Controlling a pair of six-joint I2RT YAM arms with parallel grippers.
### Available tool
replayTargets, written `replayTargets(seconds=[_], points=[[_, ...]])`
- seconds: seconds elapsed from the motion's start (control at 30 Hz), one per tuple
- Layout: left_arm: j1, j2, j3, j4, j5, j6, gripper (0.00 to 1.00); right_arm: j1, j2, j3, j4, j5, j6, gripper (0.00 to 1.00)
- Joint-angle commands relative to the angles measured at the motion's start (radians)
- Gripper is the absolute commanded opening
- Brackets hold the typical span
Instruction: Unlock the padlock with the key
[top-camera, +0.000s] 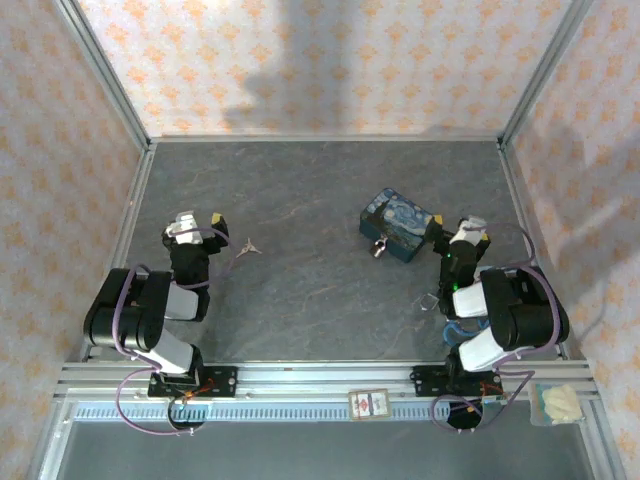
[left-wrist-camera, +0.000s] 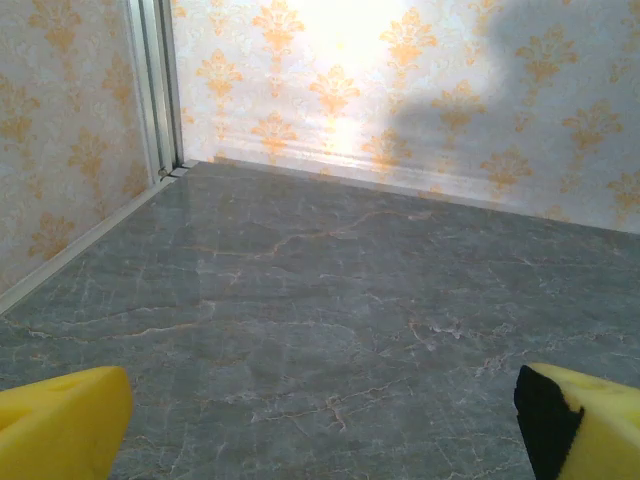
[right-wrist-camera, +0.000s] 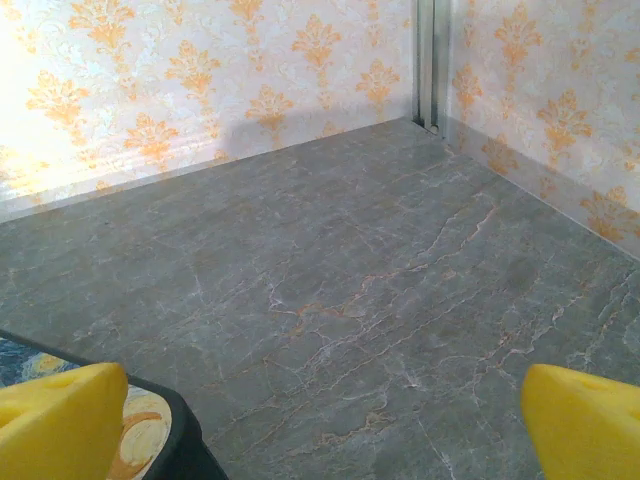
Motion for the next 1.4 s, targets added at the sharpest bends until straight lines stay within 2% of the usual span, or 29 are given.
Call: replayTargets(seconds=[0.0, 0.87, 0.97, 1.2, 1.27, 1.37], points=[[-0.003, 0.002, 0.012, 0.007, 0.019, 0.022, 0.99, 0.0, -0.01, 0.002, 0.043, 0.004, 0.008, 1.0], [-0.004, 0.002, 0.012, 0.004, 0.016, 0.021, 0.99, -0.002, -0.014, 0.0, 0.045, 0.003, 0.006, 1.0], [-0.007, -0.03, 0.01, -0.01, -0.081, -0.008, 0.99, 0.0, -0.088, 0.036, -0.075, -0.001, 0.003, 1.0], [-0.012, -0.278, 0.058, -0.279, -0.207, -0.074, 0.99, 0.015, -0.278, 0.144, -0.404, 0.052, 0.065, 0.98], [-0.012, -0.339, 0.082, -0.358, -0.201, -0.132, 0.99, 0.033, -0.308, 0.195, -0.529, 0.058, 0.1, 0.97], [-0.012, -0.383, 0.166, -0.542, -0.11, -0.246, 0.99, 0.08, -0.331, 0.278, -0.715, 0.032, 0.151, 0.97]])
